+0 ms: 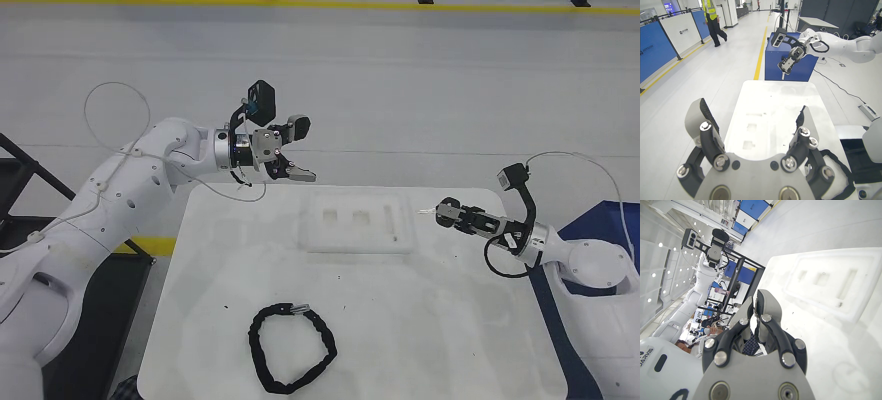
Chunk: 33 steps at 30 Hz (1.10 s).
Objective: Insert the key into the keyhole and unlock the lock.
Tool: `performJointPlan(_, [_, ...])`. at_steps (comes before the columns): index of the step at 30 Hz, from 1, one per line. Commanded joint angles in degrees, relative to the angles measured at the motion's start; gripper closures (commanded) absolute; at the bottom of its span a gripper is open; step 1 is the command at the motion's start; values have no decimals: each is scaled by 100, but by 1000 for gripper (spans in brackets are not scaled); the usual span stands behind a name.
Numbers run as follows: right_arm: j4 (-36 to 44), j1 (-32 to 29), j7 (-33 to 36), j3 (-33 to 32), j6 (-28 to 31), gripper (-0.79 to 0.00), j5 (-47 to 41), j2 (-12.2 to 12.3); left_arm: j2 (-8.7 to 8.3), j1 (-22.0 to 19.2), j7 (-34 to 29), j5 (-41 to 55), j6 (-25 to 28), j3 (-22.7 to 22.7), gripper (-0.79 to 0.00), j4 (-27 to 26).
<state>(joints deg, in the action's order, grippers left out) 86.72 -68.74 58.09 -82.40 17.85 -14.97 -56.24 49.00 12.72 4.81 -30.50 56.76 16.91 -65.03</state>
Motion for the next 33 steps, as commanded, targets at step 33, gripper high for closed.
performJointPlan(33, [0,0,0,0,0,0,0,0,-147,2177,1822,-3717,124,-303,-785,-355])
